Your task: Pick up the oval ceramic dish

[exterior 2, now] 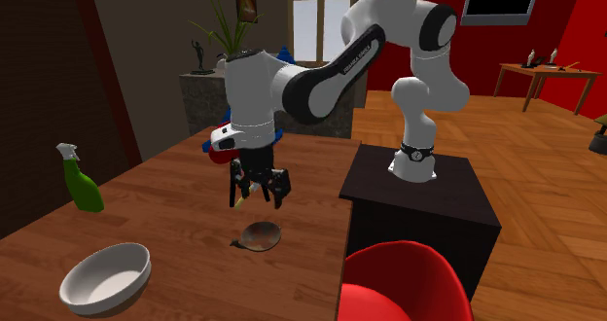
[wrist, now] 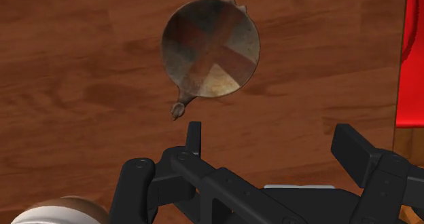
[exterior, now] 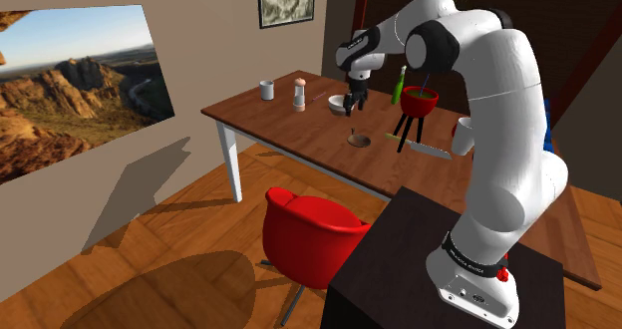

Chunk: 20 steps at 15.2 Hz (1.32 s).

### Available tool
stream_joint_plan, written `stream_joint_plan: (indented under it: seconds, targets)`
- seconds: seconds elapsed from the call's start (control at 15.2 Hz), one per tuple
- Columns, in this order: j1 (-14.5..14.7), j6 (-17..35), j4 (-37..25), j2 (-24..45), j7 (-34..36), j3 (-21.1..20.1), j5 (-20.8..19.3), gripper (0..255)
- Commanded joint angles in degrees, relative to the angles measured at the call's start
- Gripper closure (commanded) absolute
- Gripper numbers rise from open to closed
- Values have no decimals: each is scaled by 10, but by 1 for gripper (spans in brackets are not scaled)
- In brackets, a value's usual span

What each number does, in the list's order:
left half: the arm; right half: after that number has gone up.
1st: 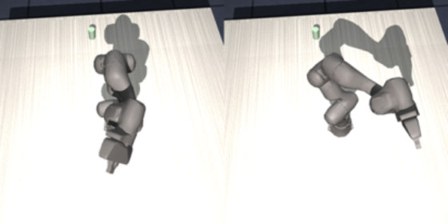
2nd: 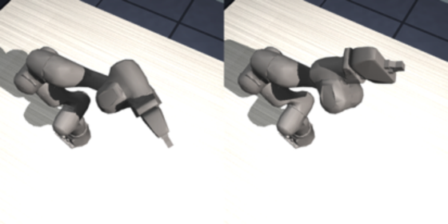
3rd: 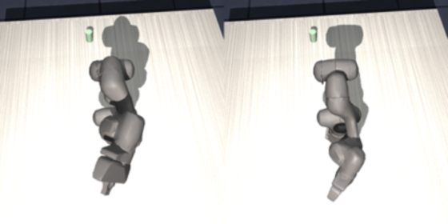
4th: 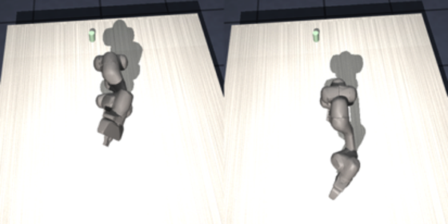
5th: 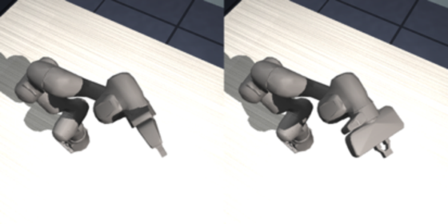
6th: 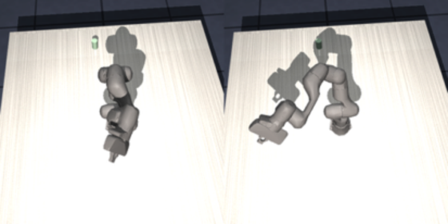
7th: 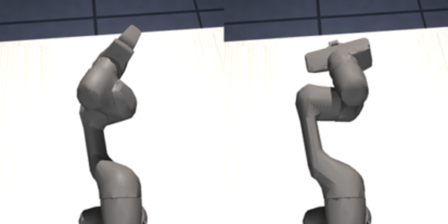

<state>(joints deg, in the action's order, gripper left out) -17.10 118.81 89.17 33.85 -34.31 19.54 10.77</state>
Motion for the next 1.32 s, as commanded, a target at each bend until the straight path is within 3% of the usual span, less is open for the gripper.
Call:
stream_joint_plan:
  seconds: [0.0, 0.4, 1.06, 1.12, 1.25]
  targets:
    - [-20, -9, -51, 50, -8, -3, 10, 0]
    - [-82, -73, -262, 214, -9, -15, 25, 0]
    - [-88, -44, -272, 255, -9, -21, 31, 0]
    - [-89, -46, -275, 256, -9, -21, 31, 255]
    - [-88, -46, -275, 255, -9, -21, 31, 255]
